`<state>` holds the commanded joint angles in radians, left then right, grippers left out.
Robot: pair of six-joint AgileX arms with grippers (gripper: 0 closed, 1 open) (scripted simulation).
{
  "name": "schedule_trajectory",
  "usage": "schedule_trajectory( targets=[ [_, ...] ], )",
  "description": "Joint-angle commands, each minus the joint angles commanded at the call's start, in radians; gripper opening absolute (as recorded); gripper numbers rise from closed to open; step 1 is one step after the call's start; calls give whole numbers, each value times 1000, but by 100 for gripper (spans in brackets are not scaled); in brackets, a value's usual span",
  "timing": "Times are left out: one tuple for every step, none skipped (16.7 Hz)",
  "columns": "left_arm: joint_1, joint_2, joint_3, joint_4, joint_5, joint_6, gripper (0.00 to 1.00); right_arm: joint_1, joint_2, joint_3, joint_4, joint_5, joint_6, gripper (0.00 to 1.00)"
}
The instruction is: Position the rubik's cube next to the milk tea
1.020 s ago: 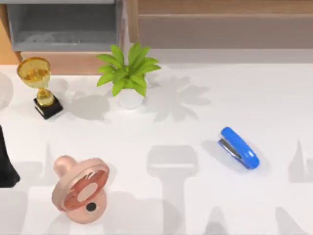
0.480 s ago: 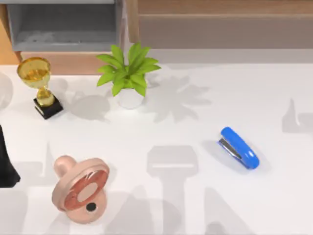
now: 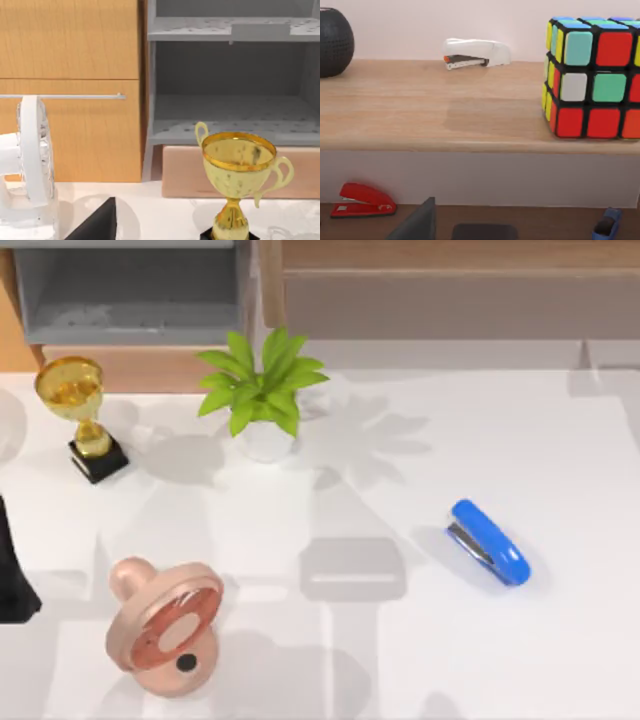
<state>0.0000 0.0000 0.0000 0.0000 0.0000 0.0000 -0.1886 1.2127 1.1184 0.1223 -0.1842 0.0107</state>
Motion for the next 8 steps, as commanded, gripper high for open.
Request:
schedule_trajectory(
  targets=[
    [0,0,0,0,0,0,100,-11,64,59,6,-9,0,100],
    [0,0,0,0,0,0,100,-22,125,114,12,-17,0,100],
    [0,0,0,0,0,0,100,-31,181,165,17,-24,0,100],
    [0,0,0,0,0,0,100,-40,232,210,21,-30,1,100],
    [0,0,0,0,0,0,100,-49,279,249,24,-36,1,100],
    [0,0,0,0,0,0,100,-56,319,283,26,-41,2,100],
    [0,0,0,0,0,0,100,-62,353,311,27,-45,3,100],
    [0,0,0,0,0,0,100,-66,380,332,28,-47,4,100]
  ],
)
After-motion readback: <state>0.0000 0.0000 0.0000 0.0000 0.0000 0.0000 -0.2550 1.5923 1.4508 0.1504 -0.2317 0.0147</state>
